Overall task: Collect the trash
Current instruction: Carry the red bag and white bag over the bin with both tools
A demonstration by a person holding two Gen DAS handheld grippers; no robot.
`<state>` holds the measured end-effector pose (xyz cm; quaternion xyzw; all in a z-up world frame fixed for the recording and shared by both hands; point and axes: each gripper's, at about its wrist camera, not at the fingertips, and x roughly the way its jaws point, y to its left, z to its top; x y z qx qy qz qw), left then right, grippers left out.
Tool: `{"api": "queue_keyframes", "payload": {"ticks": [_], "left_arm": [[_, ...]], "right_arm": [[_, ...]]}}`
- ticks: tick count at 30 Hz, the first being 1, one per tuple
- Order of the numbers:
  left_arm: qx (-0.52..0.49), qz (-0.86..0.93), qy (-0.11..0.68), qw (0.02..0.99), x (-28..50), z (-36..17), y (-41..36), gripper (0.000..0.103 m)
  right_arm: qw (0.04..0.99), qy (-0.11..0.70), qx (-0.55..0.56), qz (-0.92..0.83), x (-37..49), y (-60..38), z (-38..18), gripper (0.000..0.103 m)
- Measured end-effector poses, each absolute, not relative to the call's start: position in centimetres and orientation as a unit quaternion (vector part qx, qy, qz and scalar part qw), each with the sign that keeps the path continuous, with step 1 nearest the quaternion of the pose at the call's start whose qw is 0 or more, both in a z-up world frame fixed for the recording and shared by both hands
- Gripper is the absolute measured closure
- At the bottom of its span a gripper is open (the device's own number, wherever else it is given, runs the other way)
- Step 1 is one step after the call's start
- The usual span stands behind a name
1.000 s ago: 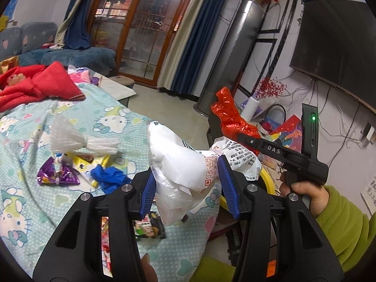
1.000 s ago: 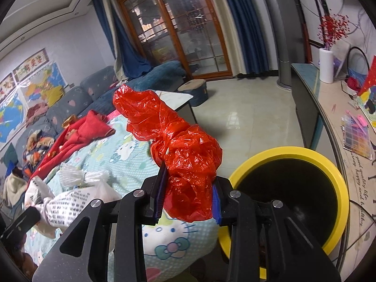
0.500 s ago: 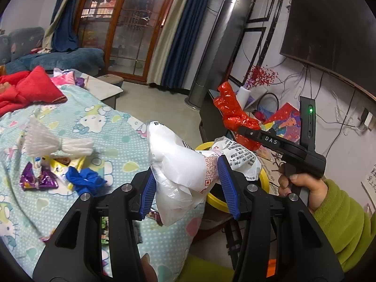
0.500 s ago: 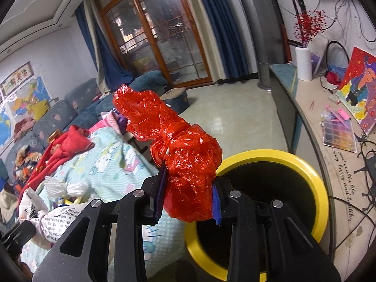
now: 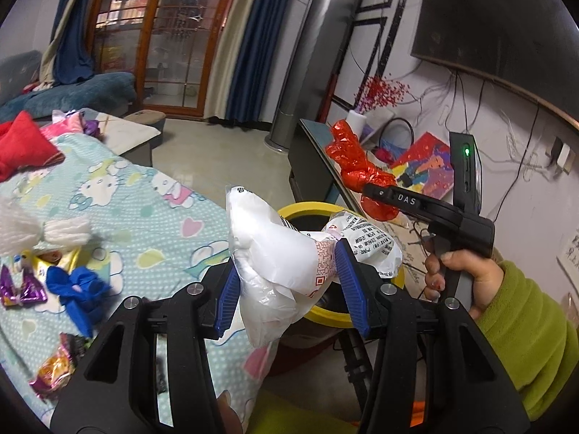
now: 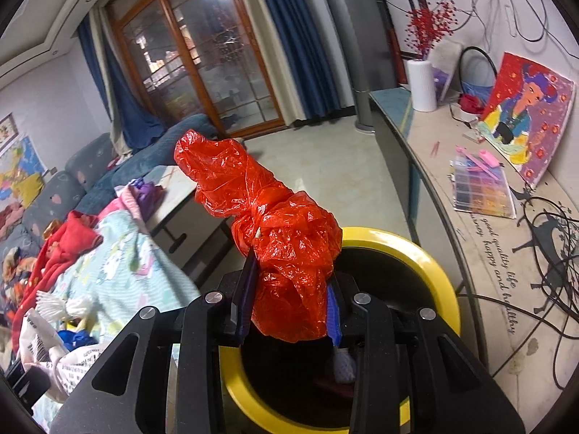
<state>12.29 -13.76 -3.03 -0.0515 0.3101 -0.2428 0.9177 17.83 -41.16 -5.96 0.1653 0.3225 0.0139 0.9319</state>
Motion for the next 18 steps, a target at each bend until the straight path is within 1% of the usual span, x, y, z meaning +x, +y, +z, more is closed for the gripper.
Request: {"api": "queue_keyframes", "payload": {"ticks": [9,18], "left_arm": [[-0.014,-0.250,0.325,0.912,13.1,-4.4,-17.1,0.061],[0.012,-0.252,0.347,0.903,15.5,-6.0,-19.9,0.061]], "right_arm": [[0.923,0.340,0.179,0.000,18.3,-43.5,-7.9,0.072],[0.913,0.355,0.200,-0.011,18.6,-45.8,-9.6,0.071]]}}
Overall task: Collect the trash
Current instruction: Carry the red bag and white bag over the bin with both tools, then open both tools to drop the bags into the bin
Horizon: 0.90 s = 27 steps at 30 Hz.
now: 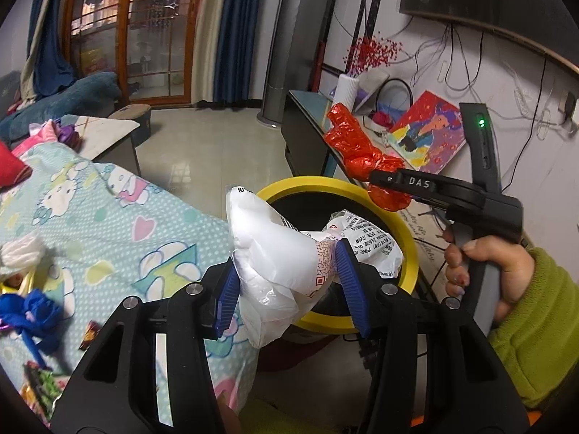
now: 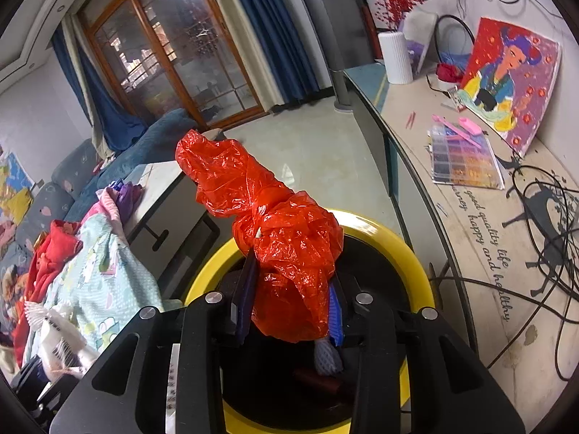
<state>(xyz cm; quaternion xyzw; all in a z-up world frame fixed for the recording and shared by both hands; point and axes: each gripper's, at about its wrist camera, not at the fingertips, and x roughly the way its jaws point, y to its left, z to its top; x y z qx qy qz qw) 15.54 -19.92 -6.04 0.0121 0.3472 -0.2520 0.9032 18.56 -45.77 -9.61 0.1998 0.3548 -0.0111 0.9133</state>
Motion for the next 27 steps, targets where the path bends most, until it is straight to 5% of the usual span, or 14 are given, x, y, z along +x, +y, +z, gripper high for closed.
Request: {"api": "queue_keyframes", "payload": {"ticks": [17,23,27], "left_arm": [[0.033,-0.257,0.375,0.890,17.7,-8.7,-22.7,0.058],[0.010,-0.271,0.372,0.887,17.9,-8.3,-22.3,0.046],[-0.015,-0.271,0.366,0.890,17.8,-7.8,-21.3,0.025]], "right_arm": [[0.896,0.386,0.221,-0.009,19.0,-47.0,-12.1,0.068],[0.894,0.389,0.224,-0.016,18.9,-47.1,-12.3,0.051],[0.895,0.386,0.222,-0.018,18.9,-47.1,-12.1,0.047]]}}
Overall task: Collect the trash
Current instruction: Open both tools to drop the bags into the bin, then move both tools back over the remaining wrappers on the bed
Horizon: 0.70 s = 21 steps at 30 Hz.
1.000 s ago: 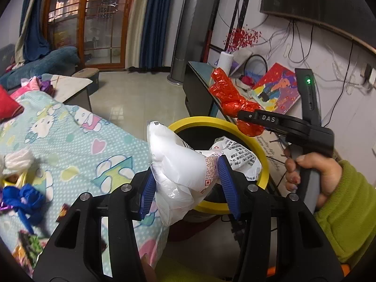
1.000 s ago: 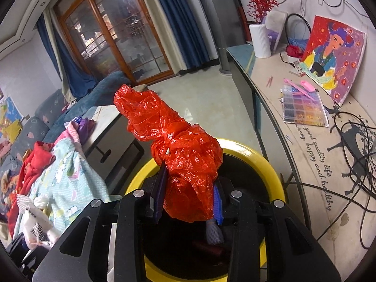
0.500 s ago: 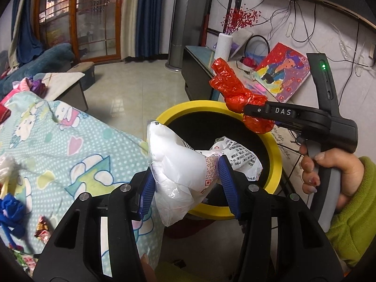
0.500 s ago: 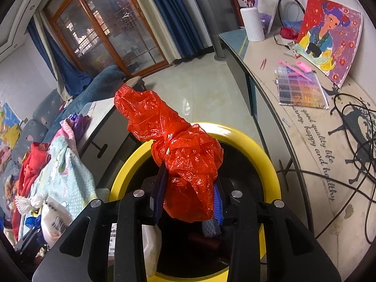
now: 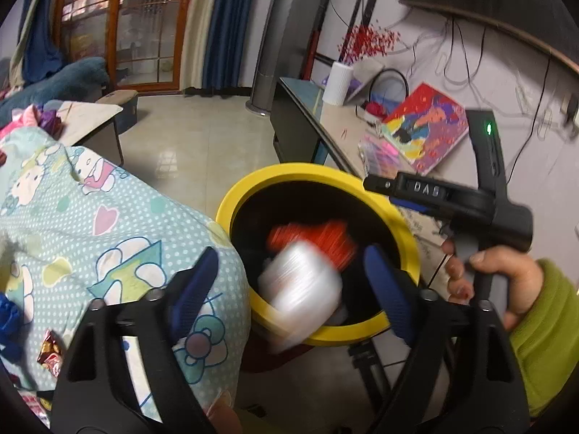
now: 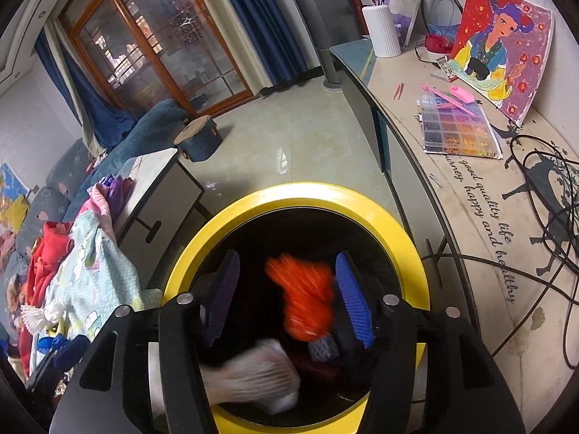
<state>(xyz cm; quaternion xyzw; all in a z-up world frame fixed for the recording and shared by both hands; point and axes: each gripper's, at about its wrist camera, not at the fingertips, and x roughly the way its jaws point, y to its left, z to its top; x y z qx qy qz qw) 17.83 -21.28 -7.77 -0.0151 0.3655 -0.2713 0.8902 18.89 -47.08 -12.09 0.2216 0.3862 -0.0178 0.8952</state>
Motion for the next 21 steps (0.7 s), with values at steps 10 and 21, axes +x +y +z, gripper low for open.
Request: {"api": "queue_keyframes", "payload": {"ticks": [10,21], "left_arm": [[-0.030,-0.237,0.336,0.911,16.6,-6.1,-18.3,0.011],[-0.040,-0.183,0.300,0.936,15.1,-4.1,-14.5,0.011]], "right_arm": [[0.905,0.371,0.207,-0.007,18.6,-45.4,-10.6,0.042],[0.921,0.342,0.183,0.040,17.6,-41.6,-7.2,0.037]]}}
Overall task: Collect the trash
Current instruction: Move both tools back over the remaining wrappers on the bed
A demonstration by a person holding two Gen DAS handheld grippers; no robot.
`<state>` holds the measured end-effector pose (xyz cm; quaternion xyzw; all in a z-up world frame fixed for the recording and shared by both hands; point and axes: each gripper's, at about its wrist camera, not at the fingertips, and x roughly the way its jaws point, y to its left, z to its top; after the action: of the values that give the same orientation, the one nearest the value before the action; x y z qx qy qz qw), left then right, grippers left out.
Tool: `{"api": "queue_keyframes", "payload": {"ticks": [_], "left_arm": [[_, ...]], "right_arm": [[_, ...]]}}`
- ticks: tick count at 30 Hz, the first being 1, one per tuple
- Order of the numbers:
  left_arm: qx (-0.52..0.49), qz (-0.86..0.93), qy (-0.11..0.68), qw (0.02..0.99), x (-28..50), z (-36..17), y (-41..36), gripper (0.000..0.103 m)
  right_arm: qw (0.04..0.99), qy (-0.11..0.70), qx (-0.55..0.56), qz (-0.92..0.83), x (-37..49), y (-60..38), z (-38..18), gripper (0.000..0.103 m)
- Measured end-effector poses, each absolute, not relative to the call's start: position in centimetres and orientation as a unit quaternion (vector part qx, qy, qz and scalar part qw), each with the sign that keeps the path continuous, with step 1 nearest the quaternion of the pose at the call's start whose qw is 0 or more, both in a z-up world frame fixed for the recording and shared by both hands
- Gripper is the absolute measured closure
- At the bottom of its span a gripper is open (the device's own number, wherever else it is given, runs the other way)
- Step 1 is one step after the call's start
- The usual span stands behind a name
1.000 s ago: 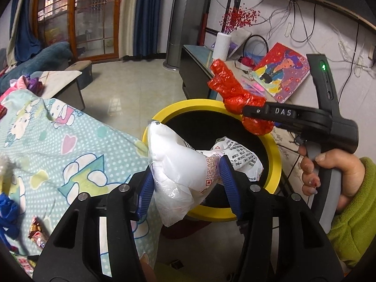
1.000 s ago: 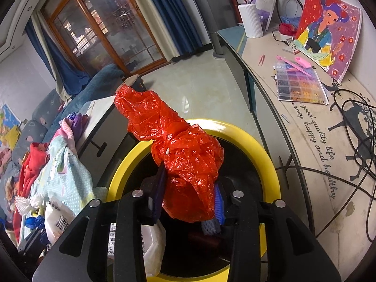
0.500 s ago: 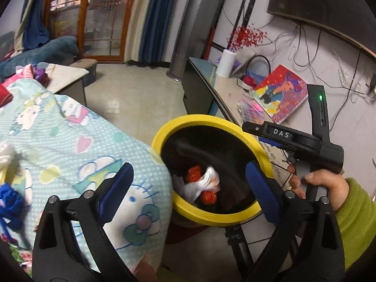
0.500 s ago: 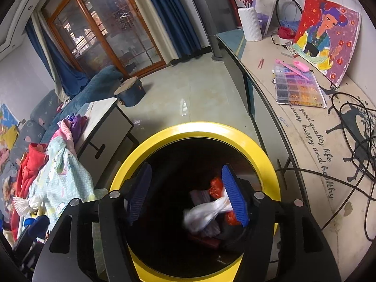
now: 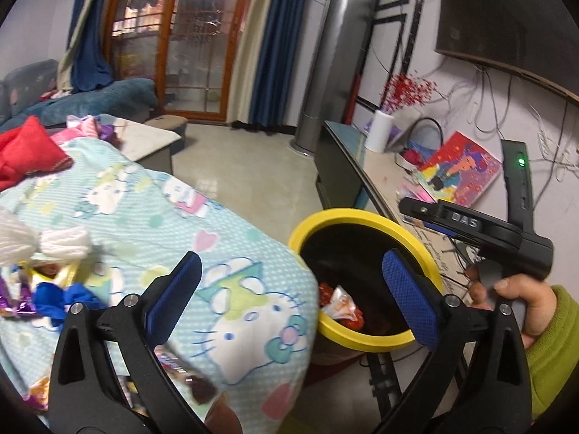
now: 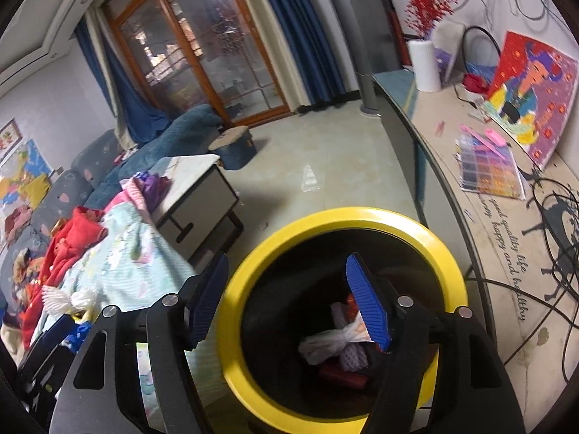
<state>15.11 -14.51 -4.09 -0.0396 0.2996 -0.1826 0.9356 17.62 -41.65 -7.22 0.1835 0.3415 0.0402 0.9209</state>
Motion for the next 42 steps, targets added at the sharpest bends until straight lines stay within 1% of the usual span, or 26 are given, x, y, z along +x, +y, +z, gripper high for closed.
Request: {"api": "queue_keyframes", "payload": {"ticks": [20,42], "left_arm": [[-0.064,-0.098,0.247,0.962,12.7,-2.0,-7.1,0.011],[-0.096,-0.010,0.210,0.973,11.0,-1.1,0.5,0.011]], "right_arm": [[0.945,0.282,0.107,0.125,14.5,-33.6,-2.4,0.036],[0.925,0.291,0.007,0.245,10.8,-23.6,-1.9,0.035]]}}
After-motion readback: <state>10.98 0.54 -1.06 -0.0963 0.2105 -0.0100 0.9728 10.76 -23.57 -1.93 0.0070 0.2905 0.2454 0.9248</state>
